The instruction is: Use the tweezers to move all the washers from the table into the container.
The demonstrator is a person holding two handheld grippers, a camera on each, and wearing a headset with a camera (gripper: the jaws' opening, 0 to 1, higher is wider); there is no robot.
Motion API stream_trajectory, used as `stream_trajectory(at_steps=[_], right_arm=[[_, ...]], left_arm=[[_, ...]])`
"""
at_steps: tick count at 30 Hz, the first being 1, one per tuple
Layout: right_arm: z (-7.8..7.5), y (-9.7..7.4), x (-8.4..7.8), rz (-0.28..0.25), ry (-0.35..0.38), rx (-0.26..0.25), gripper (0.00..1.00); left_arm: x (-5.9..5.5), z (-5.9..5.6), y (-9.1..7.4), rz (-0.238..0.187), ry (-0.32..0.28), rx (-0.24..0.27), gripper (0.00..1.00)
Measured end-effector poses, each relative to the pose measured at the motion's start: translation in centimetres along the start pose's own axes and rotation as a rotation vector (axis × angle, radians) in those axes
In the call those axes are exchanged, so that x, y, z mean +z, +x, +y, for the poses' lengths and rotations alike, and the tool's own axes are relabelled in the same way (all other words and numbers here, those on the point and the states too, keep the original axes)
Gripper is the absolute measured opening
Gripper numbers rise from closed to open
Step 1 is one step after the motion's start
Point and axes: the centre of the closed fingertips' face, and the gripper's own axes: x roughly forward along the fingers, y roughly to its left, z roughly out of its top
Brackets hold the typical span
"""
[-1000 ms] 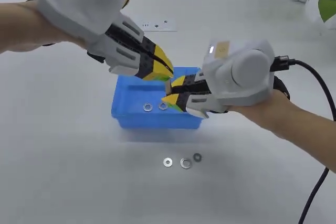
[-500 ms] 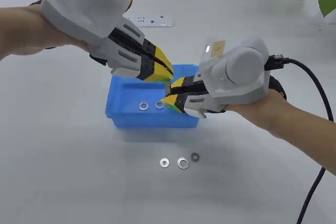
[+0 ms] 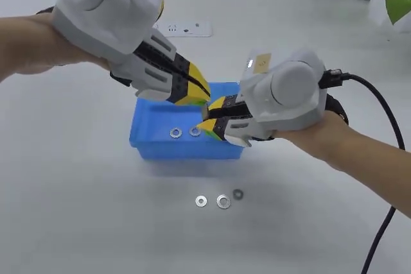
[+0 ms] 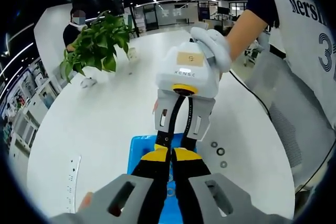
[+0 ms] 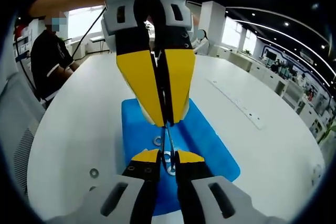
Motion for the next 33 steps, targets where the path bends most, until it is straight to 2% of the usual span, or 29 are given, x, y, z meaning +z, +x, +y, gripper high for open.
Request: stream_trajectory(at_steps=[6, 9, 16, 17, 19, 22, 27, 33], right_arm=[[0.3, -0.8, 0.9, -0.012, -0.009, -0.011, 0.12], [0.4, -1.4, 1.7, -0.021, -0.024, -0.019, 0.12], [1.3, -2.9, 3.5, -0.046, -0.056, -0.033, 0.12], [1.4, -3.1, 3.8, -0.050, -0.060, -0.034, 0.12], [1.8, -3.6, 4.3, -0.057, -0.072, -0.035, 0.12], [2.4, -4.2, 4.7, -0.059, -0.088, -0.039, 0.12], [3.6, -5.1, 5.1, -0.059, -0.102, -0.038, 0.12], [5.5, -6.0, 5.4, -0.067, -0.118, -0.024, 0.12]], left_arm=[[0.9, -0.7, -0.8, -0.001, 0.014, 0.006, 0.05], [1.2, -0.9, -1.4, -0.015, 0.006, 0.009, 0.05], [3.0, -1.9, -3.3, -0.023, 0.033, 0.040, 0.05], [3.3, -2.2, -3.5, -0.028, 0.034, 0.043, 0.05], [3.4, -2.0, -3.8, -0.051, 0.023, 0.045, 0.05], [4.0, -2.7, -4.4, -0.057, 0.019, 0.056, 0.05], [4.7, -4.1, -5.1, -0.042, 0.034, 0.068, 0.05], [5.4, -6.1, -5.6, -0.065, 0.022, 0.077, 0.05]])
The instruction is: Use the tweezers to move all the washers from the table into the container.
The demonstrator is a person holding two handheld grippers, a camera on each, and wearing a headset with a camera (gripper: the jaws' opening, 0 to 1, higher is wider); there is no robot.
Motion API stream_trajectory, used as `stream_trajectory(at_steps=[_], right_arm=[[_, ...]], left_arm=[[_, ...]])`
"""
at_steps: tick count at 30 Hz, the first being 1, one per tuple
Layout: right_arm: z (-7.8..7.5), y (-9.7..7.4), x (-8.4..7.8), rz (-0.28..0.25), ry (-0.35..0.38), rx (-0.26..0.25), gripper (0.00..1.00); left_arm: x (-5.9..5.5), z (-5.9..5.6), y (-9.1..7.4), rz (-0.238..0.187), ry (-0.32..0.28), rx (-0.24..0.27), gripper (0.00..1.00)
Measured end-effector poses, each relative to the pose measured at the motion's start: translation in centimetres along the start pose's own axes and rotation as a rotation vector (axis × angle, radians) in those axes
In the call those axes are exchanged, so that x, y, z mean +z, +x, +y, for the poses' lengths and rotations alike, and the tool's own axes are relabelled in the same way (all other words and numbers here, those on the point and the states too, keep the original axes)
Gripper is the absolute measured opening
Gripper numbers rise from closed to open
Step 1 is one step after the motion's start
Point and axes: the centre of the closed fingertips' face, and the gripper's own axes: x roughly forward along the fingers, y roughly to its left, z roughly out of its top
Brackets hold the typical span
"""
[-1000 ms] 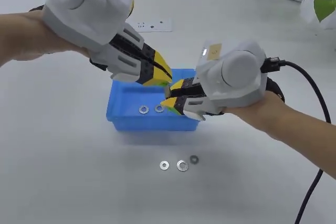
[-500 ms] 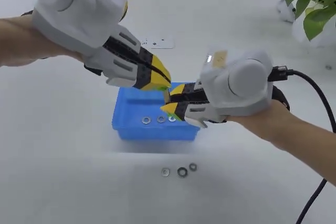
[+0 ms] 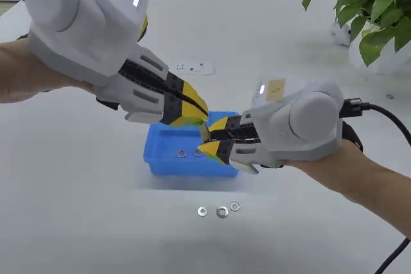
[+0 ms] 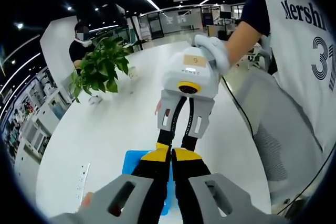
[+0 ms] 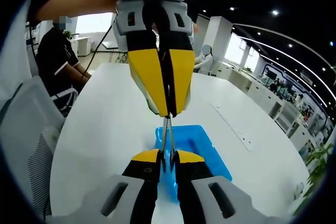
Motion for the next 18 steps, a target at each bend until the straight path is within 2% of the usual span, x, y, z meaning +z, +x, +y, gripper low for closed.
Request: stream_trajectory(at_steps=[5, 13, 18], right_arm=[[2.0, -0.3, 0.0, 0.008, -0.023, 0.024, 0.12], [5.0, -0.6, -0.8, 0.011, -0.011, 0.058, 0.12], [6.1, -0.8, -1.3, 0.015, -0.001, 0.065, 0.12]], left_arm=[[0.0, -1.7, -0.2, -0.004, -0.015, -0.002, 0.05], [-0.5, -4.5, 0.1, -0.006, -0.036, -0.010, 0.05], [-0.7, -5.5, 0.6, -0.015, -0.053, -0.009, 0.05]])
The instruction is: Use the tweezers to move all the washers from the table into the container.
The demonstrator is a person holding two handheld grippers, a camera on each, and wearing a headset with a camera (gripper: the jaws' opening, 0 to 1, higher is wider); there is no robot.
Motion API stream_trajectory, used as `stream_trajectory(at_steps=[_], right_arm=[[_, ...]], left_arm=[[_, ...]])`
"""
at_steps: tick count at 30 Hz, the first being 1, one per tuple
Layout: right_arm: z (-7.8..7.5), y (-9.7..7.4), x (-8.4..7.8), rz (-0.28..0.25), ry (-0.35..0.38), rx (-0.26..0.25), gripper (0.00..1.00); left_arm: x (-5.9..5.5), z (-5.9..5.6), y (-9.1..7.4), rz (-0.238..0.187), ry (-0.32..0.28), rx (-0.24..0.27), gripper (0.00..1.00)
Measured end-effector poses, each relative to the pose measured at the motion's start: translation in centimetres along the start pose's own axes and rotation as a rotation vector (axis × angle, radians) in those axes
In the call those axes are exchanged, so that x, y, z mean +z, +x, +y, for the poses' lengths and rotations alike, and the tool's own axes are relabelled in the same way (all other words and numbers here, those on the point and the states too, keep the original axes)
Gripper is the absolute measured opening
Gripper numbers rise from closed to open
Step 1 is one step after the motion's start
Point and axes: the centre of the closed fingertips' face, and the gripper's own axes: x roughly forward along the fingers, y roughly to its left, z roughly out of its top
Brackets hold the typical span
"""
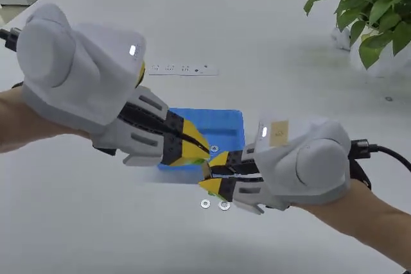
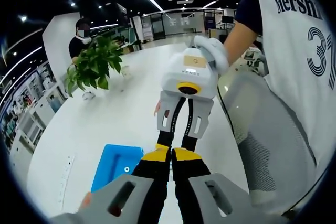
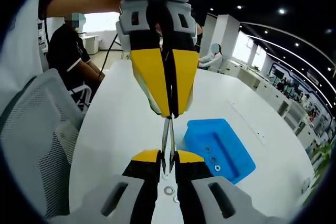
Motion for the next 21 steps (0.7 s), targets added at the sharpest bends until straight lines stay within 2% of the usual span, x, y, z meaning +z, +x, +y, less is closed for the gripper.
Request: stream_trajectory(at_steps=[12, 21], right_arm=[[2.6, 1.1, -1.4, 0.018, 0.020, 0.043, 0.12], [3.1, 1.7, -2.1, 0.017, 0.047, 0.055, 0.12]], left_arm=[[-1.7, -1.9, 0.8, 0.035, -0.034, -0.034, 0.05], [-2.4, -2.7, 1.3, 0.035, -0.054, -0.037, 0.05]])
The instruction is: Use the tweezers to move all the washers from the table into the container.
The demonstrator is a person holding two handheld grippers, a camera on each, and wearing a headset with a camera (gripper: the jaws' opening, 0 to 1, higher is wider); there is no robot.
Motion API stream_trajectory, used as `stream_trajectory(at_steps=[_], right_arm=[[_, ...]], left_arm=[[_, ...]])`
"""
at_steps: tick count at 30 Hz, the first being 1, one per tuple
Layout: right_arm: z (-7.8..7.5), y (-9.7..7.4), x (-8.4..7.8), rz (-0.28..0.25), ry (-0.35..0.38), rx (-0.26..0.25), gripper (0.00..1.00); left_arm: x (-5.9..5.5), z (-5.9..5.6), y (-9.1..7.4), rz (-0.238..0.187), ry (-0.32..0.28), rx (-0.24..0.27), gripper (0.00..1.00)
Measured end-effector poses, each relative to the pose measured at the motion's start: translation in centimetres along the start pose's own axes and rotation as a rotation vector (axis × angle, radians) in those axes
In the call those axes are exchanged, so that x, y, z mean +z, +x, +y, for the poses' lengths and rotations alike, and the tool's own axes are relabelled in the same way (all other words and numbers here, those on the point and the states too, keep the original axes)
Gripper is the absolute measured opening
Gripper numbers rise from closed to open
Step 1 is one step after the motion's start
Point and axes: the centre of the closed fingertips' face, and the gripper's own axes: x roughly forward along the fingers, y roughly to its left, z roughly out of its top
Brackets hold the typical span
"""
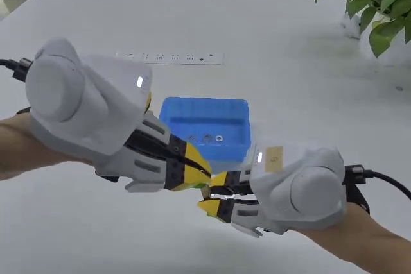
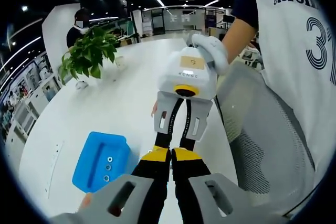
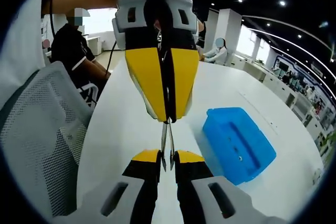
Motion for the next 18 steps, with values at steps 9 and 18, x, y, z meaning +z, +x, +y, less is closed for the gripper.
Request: stream_trajectory(at_steps=[9, 18], right_arm=[[-0.8, 0.6, -0.7, 0.010, 0.002, -0.017, 0.12], [-2.1, 1.2, -1.1, 0.025, -0.030, -0.026, 0.12]], left_arm=[[-0.8, 0.7, 0.4, 0.007, -0.021, 0.013, 0.05], [-1.0, 2.1, 1.0, 0.018, -0.020, 0.013, 0.05]])
